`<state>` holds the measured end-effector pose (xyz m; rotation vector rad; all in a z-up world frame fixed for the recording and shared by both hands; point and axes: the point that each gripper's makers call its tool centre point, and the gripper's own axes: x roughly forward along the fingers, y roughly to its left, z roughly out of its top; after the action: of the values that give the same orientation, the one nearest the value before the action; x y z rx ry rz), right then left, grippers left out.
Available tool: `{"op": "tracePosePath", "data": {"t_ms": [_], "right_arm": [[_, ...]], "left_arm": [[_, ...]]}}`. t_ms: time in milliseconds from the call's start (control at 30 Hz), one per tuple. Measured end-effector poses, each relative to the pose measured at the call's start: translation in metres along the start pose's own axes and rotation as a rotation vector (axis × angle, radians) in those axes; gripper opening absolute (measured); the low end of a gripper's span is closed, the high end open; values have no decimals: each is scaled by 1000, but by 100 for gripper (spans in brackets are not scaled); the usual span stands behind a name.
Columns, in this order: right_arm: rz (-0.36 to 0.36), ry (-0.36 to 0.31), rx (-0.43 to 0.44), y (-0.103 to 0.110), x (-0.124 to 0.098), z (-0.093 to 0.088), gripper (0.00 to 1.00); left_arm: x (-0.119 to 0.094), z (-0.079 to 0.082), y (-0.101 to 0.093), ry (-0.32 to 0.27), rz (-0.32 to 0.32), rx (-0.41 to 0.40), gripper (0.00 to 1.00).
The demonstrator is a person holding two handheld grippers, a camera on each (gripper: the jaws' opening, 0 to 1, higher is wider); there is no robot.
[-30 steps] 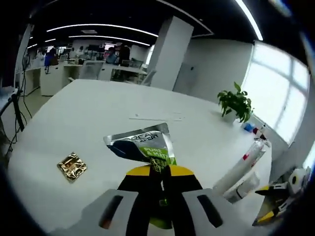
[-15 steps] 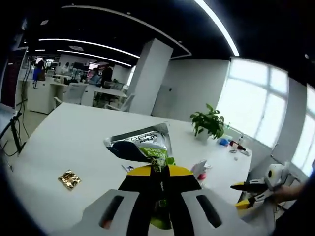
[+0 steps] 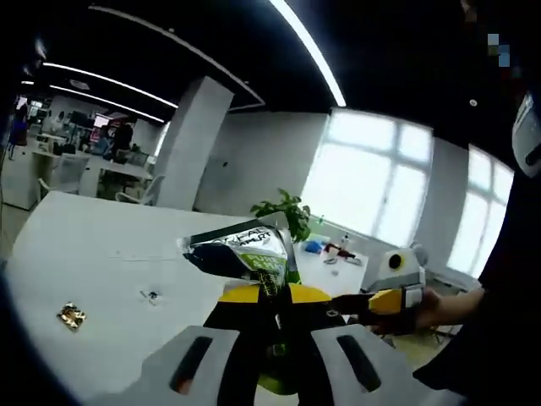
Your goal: Arrange the skincare products in the storage area until every visible bottle or jar stands upright without overlapping.
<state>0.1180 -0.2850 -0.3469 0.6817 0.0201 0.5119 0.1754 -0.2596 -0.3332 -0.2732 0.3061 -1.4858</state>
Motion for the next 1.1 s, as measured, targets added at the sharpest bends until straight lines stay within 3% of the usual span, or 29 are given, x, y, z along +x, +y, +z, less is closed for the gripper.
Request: {"op": "tracePosePath", "data": {"t_ms": [67,233,367,633,767,833,933,1033,1100], "right_arm": [[-4,-8,6,1,5,-2,29],[61,-83,156,15,9,4,26],[61,-82,154,17,16,2,24],[164,-81,159,48,30,3,18],[152,-90,134,46,26,5,16],[92,-82,191,36,25,2,9],[89,-95,226,35,25,3,1],[72,-78,233,32,25,-2,0],[84,-76,242,35,24,-3,0]], "left_arm": [[-4,-2,-6,9,-21,7,3],[-14,-3,-18,11,-40,18,3],[-19,-5,-27,8,-54,22,3],[-18,-14,-53,34,-103,35,4],[-18,-18,-57,41,-90,61,4],[-18,-19,-60,45,-87,63,5],[-17,-19,-61,43,-84,70,6],[-17,-25,-57,74,-66,160,8],[-18,-25,-59,73,-76,154,9]]}}
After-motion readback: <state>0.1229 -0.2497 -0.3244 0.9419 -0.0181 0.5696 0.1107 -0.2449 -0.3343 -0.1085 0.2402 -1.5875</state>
